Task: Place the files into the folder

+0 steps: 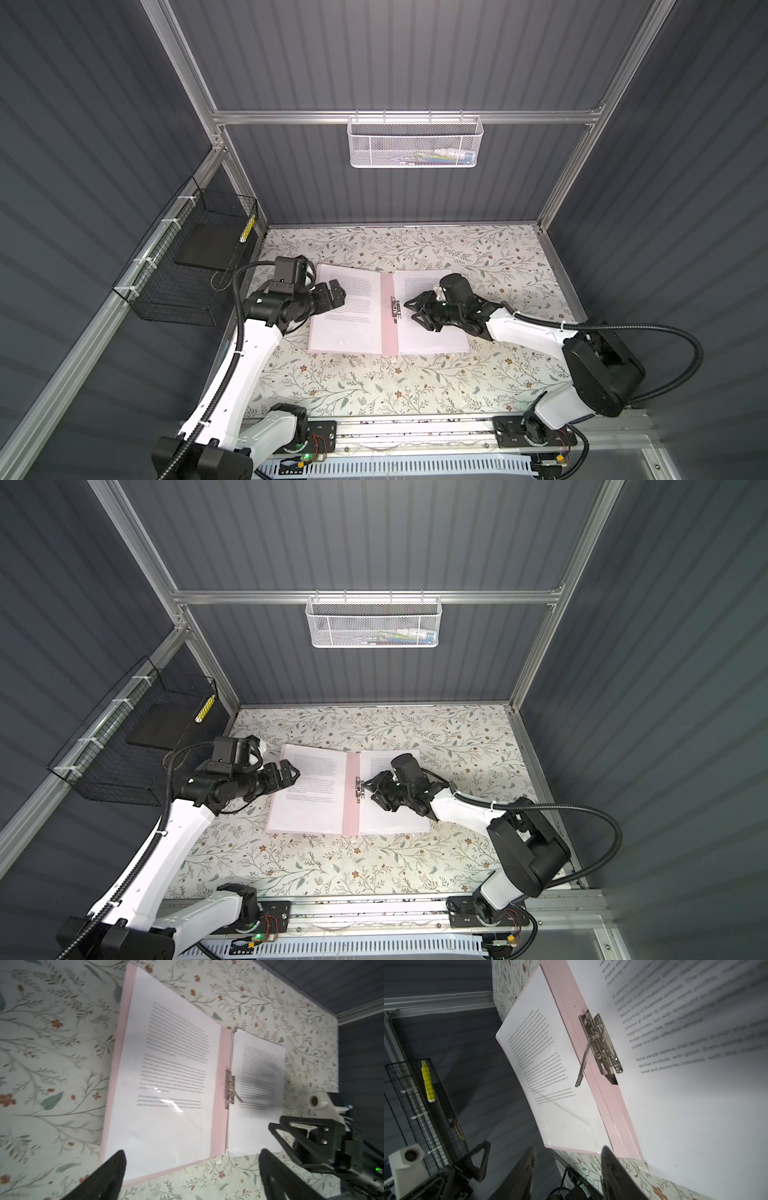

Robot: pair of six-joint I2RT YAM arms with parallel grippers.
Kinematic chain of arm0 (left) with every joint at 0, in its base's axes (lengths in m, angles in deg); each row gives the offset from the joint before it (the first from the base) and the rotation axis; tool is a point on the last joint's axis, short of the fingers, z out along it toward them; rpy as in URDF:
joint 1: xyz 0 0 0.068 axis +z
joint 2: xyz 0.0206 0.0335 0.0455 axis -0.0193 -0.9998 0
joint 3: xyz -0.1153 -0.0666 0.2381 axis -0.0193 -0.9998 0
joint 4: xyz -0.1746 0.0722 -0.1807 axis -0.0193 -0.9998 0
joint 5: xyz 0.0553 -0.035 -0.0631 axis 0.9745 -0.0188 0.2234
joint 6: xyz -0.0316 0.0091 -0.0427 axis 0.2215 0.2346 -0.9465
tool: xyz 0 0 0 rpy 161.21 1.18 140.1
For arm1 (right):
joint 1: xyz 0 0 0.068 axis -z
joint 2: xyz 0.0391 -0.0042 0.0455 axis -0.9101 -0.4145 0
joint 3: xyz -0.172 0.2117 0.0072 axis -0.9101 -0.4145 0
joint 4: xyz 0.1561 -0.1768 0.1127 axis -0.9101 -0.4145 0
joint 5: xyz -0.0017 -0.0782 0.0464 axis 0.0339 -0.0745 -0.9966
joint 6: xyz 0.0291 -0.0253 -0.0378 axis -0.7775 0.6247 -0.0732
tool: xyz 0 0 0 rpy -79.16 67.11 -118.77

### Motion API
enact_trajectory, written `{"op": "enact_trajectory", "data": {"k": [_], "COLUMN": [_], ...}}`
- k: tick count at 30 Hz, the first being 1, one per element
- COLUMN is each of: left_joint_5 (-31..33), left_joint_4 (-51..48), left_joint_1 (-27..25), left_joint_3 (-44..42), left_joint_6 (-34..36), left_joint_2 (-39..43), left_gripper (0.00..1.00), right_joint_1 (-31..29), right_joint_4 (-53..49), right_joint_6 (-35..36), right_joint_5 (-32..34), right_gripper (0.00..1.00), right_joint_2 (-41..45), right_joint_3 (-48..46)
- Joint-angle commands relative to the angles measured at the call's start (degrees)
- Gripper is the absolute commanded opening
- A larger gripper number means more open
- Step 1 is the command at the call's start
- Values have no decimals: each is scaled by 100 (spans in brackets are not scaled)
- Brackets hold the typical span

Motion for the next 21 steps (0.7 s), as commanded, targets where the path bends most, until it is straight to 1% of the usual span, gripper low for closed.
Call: {"op": "enact_trajectory", "data": {"k": [1,2,4,6,8,11,14,21], "left_joint_5": [-93,-312,-416,-666,-803,-828,-784,-799], "left_joint_4": [-453,-267,-202,-124,41,207,219,254], "left_joint_1": [306,401,574,779,861,900,900,902], "left_joint_3": [-400,-516,-516,-470,-521,-600,-645,-711], "left_joint_6": [395,421,464,421,317,273,313,304], "left_joint_2": [-140,-138,-267,-515,-680,-738,-781,-751], "left_gripper": [100,100,100,99,99,99,99,100], "right_joint_1": [-121,-157,-217,-263,-284,-292,-293,-292], "right_joint_4": [306,351,420,376,406,502,420,623], "right_joint_6": [-871,-924,-993,-1029,-1106,-1239,-1235,-1451], "right_joint_5": [243,225,202,221,249,368,335,263], "right_gripper": [44,43,41,40,37,35,34,25], "right_joint_2": [-539,-681,-917,-1120,-1279,-1357,-1414,-1561], "right_joint_3": [158,247,437,653,791,818,917,816]}}
